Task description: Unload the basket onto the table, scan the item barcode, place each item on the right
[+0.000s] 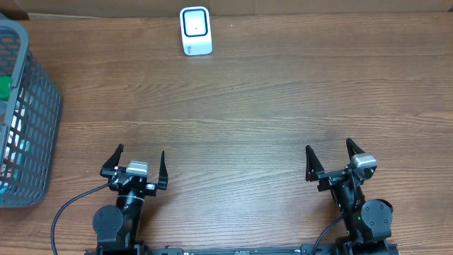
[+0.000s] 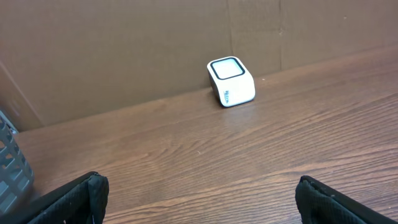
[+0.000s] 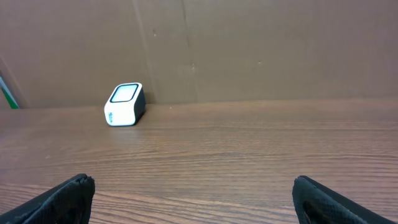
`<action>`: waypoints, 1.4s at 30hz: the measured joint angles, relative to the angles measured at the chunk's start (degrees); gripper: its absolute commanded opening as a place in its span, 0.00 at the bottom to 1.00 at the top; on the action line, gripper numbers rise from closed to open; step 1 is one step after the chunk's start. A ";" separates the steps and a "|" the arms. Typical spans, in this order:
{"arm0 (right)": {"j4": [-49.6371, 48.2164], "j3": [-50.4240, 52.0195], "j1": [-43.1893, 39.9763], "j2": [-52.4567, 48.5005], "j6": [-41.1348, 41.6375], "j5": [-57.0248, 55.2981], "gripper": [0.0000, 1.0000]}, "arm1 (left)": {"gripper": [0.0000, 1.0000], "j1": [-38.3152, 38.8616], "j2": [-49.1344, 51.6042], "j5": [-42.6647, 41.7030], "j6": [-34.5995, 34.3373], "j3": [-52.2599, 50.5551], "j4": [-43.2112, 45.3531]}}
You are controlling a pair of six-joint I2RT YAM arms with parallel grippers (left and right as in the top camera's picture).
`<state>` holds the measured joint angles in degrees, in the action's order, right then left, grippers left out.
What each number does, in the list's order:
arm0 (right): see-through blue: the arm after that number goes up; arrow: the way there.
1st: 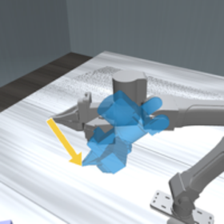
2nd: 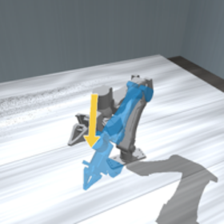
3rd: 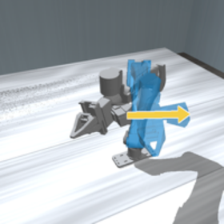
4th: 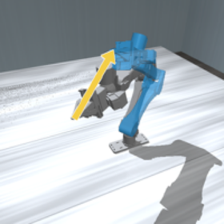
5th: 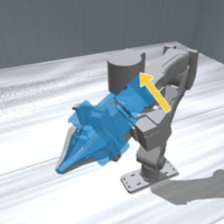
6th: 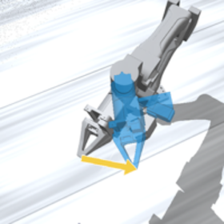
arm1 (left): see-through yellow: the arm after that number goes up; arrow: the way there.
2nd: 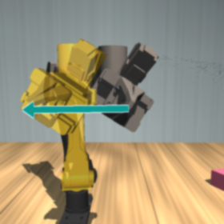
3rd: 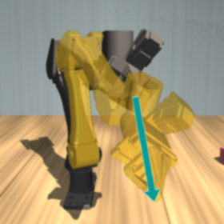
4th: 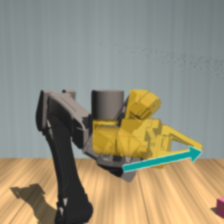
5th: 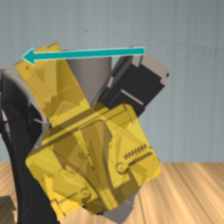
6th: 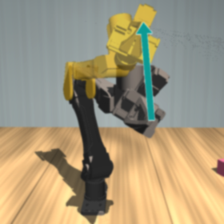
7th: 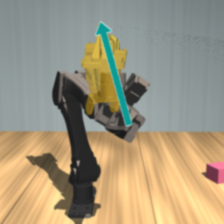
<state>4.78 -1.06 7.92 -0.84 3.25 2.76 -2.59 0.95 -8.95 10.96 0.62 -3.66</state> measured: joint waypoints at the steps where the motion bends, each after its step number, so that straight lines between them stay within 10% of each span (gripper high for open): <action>1: 0.00 0.00 0.00 0.00 -0.02 0.00 1.00 | 0.99 0.00 0.00 0.00 0.00 0.00 0.00; 27: 0.00 0.00 0.00 0.00 0.02 0.02 1.00 | 1.00 0.00 0.02 0.20 -3.13 1.81 -3.67; 42: -0.04 0.00 0.00 0.00 0.00 0.00 1.00 | 1.00 0.00 21.55 -0.96 -6.45 27.74 -16.65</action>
<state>4.73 -1.06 7.92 -0.84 3.25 2.76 -2.59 22.50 -9.91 4.51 28.36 -20.32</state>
